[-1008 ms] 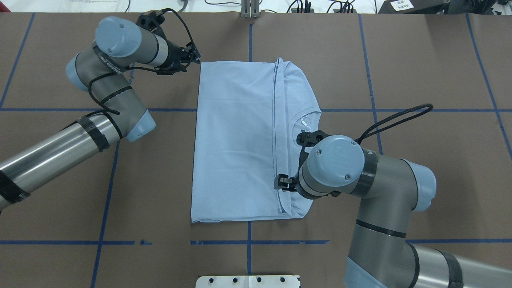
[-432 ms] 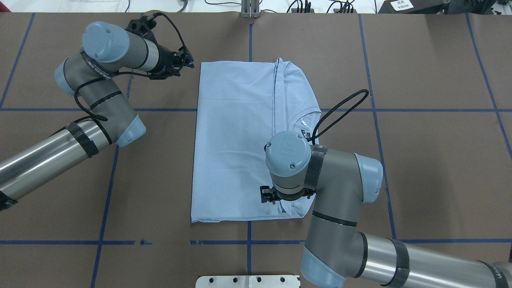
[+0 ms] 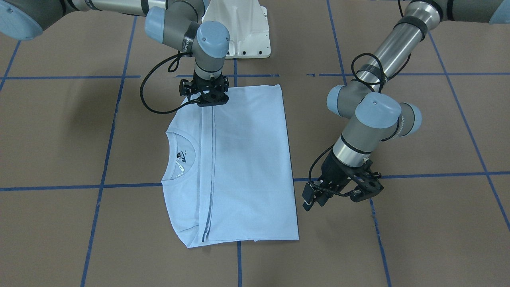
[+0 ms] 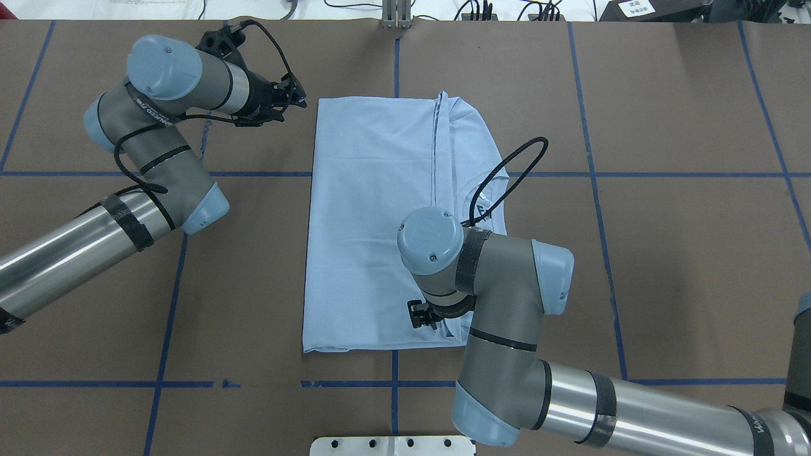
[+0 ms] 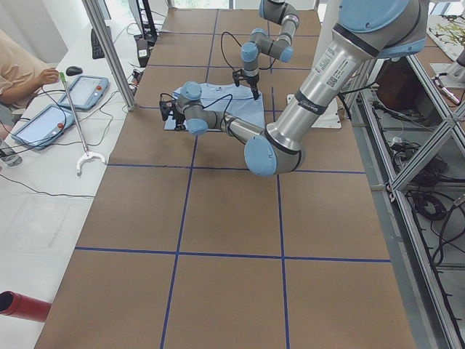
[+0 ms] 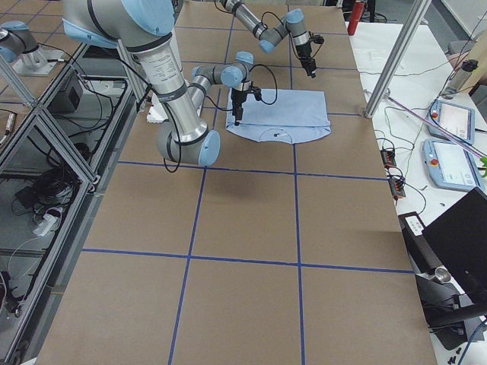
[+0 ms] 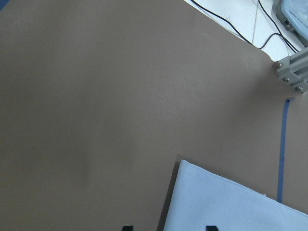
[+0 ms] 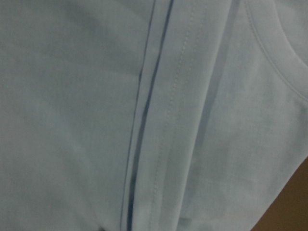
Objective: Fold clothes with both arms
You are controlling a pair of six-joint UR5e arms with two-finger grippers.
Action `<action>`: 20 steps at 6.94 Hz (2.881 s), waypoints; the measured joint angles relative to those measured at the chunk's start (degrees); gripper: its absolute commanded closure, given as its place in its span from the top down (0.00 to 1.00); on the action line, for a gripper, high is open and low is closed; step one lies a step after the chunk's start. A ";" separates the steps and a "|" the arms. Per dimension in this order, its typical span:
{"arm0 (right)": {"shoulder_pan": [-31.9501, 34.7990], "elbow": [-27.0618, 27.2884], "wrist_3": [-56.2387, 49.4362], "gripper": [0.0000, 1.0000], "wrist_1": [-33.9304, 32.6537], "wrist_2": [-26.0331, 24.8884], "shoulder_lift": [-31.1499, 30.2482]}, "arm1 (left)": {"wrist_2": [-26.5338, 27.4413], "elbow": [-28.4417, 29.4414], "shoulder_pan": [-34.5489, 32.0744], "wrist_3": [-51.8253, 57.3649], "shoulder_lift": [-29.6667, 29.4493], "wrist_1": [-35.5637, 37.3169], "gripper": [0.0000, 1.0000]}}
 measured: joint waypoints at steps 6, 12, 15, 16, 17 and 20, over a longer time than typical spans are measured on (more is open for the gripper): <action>3.53 11.92 -12.04 1.00 -7.68 -0.48 -13.09 | -0.70 -1.31 0.00 -0.06 0.79 0.06 0.60; 3.81 9.51 16.51 0.99 1.94 -1.15 -6.44 | -2.62 -10.86 -0.01 -0.54 5.85 0.11 0.61; -1.00 9.17 47.33 0.88 15.21 -6.83 -9.64 | -5.44 -12.89 0.07 -0.63 6.95 0.55 0.67; -1.92 9.15 53.48 0.88 17.23 -8.27 -10.71 | -5.45 -13.95 0.08 -0.60 7.82 0.65 0.67; -2.54 9.20 57.95 0.85 18.04 -9.90 -11.59 | -5.38 -14.70 0.11 -0.58 8.38 0.68 0.68; -2.74 9.69 64.26 0.81 18.41 -11.34 -12.80 | -3.93 -15.43 0.23 -0.67 8.56 0.78 0.69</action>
